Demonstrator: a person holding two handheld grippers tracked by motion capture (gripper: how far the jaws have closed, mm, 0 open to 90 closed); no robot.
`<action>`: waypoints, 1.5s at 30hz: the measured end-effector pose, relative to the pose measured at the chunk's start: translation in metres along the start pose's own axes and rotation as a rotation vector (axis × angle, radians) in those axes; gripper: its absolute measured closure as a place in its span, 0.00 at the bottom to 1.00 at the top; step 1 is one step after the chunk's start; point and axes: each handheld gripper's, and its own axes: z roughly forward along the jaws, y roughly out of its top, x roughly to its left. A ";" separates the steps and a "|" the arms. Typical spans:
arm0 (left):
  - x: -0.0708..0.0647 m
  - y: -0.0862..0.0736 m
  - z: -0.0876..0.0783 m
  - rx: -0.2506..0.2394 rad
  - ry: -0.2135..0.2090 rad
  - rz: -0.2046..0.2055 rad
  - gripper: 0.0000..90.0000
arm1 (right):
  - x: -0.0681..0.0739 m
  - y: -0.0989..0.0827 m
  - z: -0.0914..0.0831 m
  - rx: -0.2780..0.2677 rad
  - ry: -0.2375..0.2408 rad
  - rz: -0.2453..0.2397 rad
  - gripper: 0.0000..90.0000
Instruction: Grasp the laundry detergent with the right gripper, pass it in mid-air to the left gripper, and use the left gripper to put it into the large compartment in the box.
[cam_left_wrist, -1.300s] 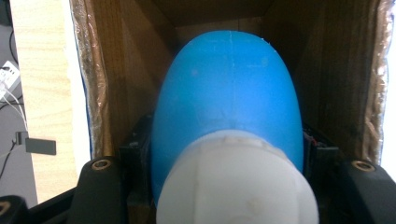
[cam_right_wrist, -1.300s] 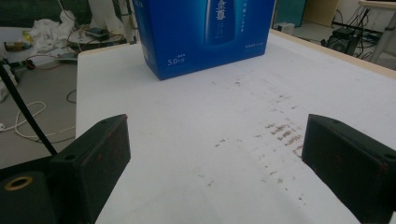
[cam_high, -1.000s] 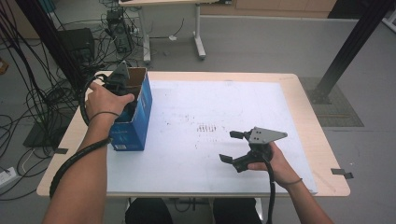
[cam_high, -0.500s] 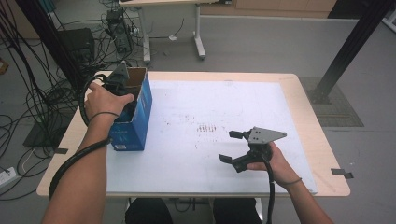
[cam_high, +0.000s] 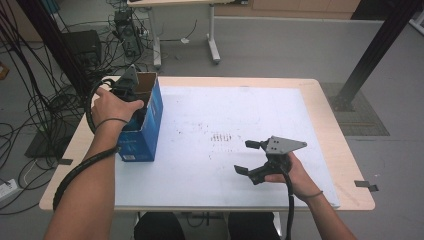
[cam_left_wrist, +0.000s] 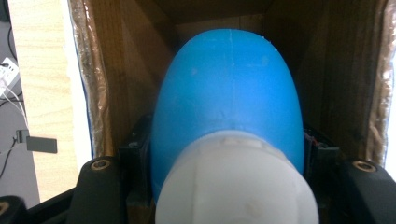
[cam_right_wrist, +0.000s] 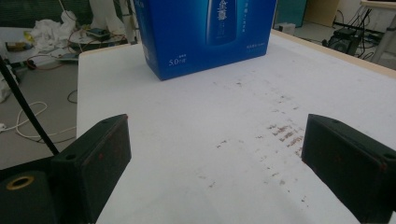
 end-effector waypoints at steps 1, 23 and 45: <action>0.000 0.000 0.000 0.002 0.000 0.000 0.41 | 0.000 0.000 0.000 -0.002 -0.001 0.000 0.09; 0.005 0.003 -0.015 -0.003 -0.004 -0.011 0.36 | -0.001 -0.001 0.000 0.000 -0.001 0.004 0.09; -0.004 -0.001 -0.088 -0.071 -0.042 0.044 0.29 | 0.000 0.005 0.000 -0.002 0.005 -0.004 0.09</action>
